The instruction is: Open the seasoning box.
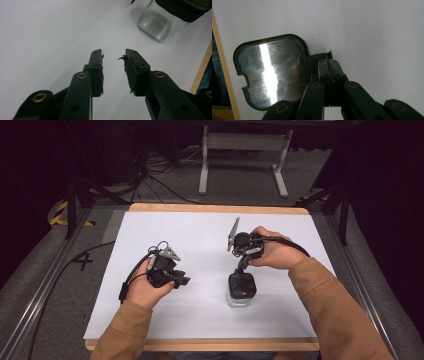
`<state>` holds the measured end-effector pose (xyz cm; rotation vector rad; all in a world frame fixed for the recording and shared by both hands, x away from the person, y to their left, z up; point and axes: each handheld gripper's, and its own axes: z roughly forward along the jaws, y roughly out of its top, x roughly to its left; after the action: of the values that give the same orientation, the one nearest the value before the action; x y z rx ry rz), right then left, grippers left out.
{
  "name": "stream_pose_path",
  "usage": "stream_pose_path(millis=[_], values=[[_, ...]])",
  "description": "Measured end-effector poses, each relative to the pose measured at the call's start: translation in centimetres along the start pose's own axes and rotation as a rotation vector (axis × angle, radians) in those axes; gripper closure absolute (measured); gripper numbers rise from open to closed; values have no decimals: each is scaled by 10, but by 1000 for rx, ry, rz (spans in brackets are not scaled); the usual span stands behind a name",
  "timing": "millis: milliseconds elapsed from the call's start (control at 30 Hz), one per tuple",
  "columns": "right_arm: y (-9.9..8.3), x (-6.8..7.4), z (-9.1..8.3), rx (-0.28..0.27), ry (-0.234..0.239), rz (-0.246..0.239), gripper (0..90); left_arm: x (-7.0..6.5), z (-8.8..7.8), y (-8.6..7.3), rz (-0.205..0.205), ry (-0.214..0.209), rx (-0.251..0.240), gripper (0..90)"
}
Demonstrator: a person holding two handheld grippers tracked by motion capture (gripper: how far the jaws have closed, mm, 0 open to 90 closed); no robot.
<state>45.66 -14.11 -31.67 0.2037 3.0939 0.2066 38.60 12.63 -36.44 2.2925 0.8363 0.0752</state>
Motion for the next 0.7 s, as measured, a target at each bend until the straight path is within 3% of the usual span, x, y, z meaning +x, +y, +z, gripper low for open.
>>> stream_pose_path(millis=[267, 300, 367, 533, 700], values=[[1, -1, 1, 8, -2, 2, 900, -12, 4, 5, 35, -44, -18, 700], [1, -1, 1, 5, -4, -4, 900, -22, 9, 10, 56, -78, -32, 708], [1, -2, 1, 4, -5, -6, 900, -26, 11, 12, 68, -89, -33, 724], [1, -1, 1, 10, -2, 7, 900, -46, 26, 21, 134, -161, -59, 790], [0, -2, 2, 2, 3, 6, 900, -62, 40, 29, 152, -209, -77, 830]])
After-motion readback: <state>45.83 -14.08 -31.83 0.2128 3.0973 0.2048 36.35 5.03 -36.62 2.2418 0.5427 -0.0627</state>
